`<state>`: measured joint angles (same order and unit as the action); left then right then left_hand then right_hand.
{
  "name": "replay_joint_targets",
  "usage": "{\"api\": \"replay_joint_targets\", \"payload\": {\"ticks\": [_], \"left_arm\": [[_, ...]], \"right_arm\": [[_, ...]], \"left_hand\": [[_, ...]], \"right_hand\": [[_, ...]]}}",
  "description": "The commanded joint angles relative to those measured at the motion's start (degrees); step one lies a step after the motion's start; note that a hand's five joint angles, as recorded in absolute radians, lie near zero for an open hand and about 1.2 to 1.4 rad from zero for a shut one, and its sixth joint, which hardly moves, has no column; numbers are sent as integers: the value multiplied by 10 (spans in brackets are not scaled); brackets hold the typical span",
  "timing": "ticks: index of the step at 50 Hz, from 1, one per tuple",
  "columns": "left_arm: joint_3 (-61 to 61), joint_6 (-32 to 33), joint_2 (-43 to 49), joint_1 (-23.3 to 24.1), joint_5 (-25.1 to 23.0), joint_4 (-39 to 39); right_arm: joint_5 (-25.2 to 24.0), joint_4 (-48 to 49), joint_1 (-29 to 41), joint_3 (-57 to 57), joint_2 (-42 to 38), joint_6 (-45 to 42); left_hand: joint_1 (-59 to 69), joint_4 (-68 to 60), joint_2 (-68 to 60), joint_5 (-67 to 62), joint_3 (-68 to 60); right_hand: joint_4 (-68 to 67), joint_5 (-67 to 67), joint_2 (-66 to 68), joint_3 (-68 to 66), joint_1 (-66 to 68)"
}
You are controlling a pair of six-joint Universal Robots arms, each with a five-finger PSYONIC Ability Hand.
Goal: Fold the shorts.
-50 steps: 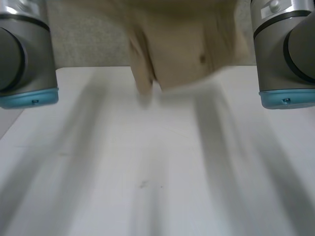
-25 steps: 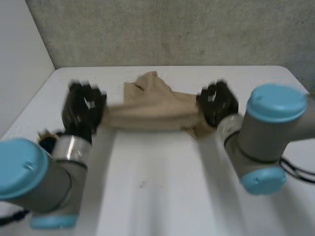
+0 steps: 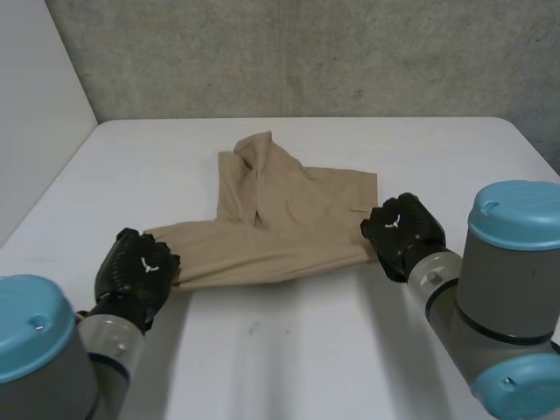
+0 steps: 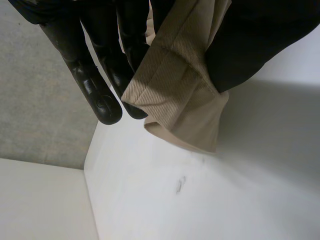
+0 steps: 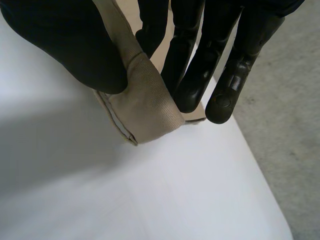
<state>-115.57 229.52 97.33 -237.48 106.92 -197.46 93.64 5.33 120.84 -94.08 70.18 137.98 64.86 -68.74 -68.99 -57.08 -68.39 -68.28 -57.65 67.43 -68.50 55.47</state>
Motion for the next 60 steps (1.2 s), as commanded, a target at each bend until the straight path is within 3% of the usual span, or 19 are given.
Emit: {"api": "replay_joint_targets", "payload": {"ticks": [1,6,13,14,15,17,19,29,38,49,60], "left_arm": [[-22,-7,-125,11,-1,126],[-41,-34,-143,66,-14,169],[-34,-67,-54,72,-10,167],[-31,-67,-45,70,-9,167],[-21,-66,-31,66,-8,168],[-9,-67,-28,61,-8,168],[16,-67,-28,51,-7,168],[150,-73,-15,0,-33,130],[285,-75,127,-30,-164,65],[449,-74,265,-61,-188,63],[520,-74,364,-69,-304,63]], "right_arm": [[-27,-158,0,-14,47,-24],[-51,-258,-2,-28,58,-61],[-55,-232,-1,-42,55,-61],[-54,-224,0,-48,52,-61],[-55,-219,0,-51,52,-61],[-54,-211,-1,-56,51,-62],[-52,-197,-1,-63,48,-66],[-52,-169,-1,-83,39,-68],[-52,-161,4,-87,24,-67],[-52,-154,4,-88,4,-68],[-53,-153,5,-87,5,-67]], "left_hand": [[151,-113,-110,-129,-116],[151,-113,-110,-129,-116],[151,-113,-110,-129,-116],[92,-53,-50,-69,-56],[-55,94,97,78,91],[-208,246,249,230,243],[-442,481,484,465,478],[-412,451,453,434,447],[-408,447,450,431,444],[-405,444,446,427,440],[-375,414,416,397,410]], "right_hand": [[-117,-124,126,-115,245],[-117,-124,126,-115,245],[-117,-124,126,-115,245],[-117,-124,126,-115,245],[-117,-124,126,-115,245],[-117,-124,126,-115,245],[-117,-124,126,-115,245],[-117,-124,126,-115,245],[-117,-124,126,-115,245],[-117,-124,126,-115,245],[-117,-124,126,-115,245]]}}
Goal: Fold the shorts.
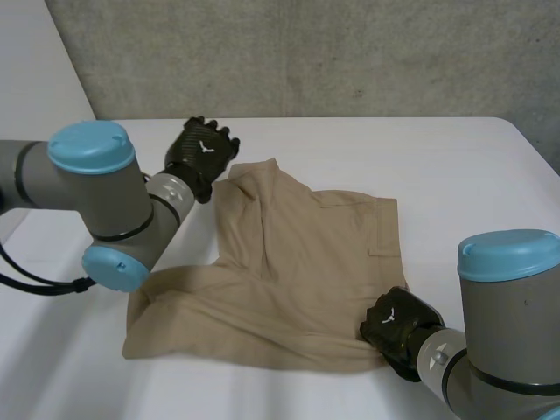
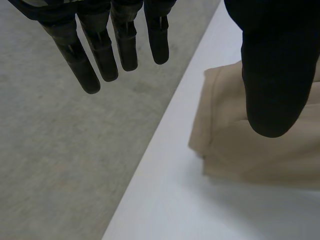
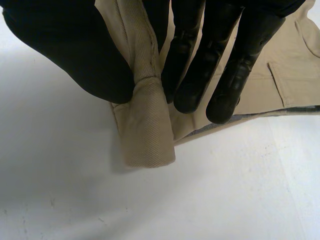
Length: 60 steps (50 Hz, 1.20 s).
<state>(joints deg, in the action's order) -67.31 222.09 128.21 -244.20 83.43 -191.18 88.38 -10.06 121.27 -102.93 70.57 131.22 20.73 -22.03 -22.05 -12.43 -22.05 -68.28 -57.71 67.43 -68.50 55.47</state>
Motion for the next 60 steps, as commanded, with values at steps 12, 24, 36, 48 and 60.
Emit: {"api": "replay_joint_targets", "payload": {"ticks": [12,24,36,48,60], "left_arm": [[106,1,147,-4,-103,16],[108,8,164,-32,-90,19],[-21,77,73,-65,-45,21],[-52,52,26,-55,-62,11],[44,45,116,-43,-144,7]], "right_arm": [[0,17,-1,3,0,0],[0,22,-4,5,0,1],[0,23,-5,7,0,1],[0,22,-2,8,-3,1],[0,24,0,4,-1,2]], "left_hand": [[196,-183,-183,-179,-183],[426,-413,-413,-409,-413],[593,-580,-580,-576,-580],[183,-170,-169,-166,-169],[142,-129,-129,-125,-129]], "right_hand": [[-117,-123,126,-115,245],[-117,-123,126,-115,245],[-117,-123,126,-115,245],[-117,-123,126,-115,245],[-117,-123,126,-115,245]]}}
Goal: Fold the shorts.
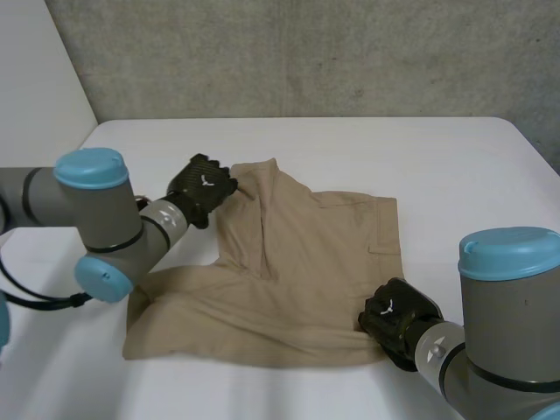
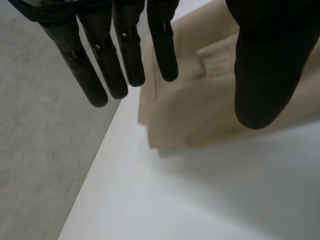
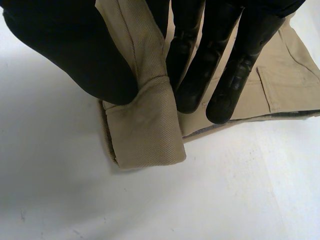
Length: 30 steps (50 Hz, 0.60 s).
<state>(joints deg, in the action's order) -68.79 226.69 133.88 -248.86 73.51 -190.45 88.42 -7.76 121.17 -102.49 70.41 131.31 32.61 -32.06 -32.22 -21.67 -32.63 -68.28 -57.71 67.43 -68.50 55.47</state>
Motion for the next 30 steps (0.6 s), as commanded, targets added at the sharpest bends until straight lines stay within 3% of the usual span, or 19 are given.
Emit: {"api": "replay_joint_targets", "payload": {"ticks": [1,8,11,16,21,30], "left_arm": [[63,-1,65,4,-47,1],[102,1,103,3,-47,3],[122,1,115,2,-43,3],[125,2,115,0,-40,3],[101,6,99,-8,-17,3],[-68,31,-8,-25,25,-2]], "right_arm": [[0,0,0,0,0,1],[0,1,1,1,-2,1],[0,1,1,1,-2,0],[0,1,-1,2,-3,0],[0,1,-4,4,-2,0],[0,1,-3,4,-2,1]], "left_hand": [[23,-29,-27,-33,-23],[100,-106,-104,-110,-100],[281,-287,-285,-291,-281],[465,-471,-469,-475,-465],[474,-479,-478,-483,-474],[417,-422,-421,-426,-417]], "right_hand": [[-117,-123,126,-115,245],[-117,-123,126,-115,245],[-117,-123,126,-115,245],[-117,-123,126,-115,245],[-117,-123,126,-115,245],[-117,-123,126,-115,245]]}}
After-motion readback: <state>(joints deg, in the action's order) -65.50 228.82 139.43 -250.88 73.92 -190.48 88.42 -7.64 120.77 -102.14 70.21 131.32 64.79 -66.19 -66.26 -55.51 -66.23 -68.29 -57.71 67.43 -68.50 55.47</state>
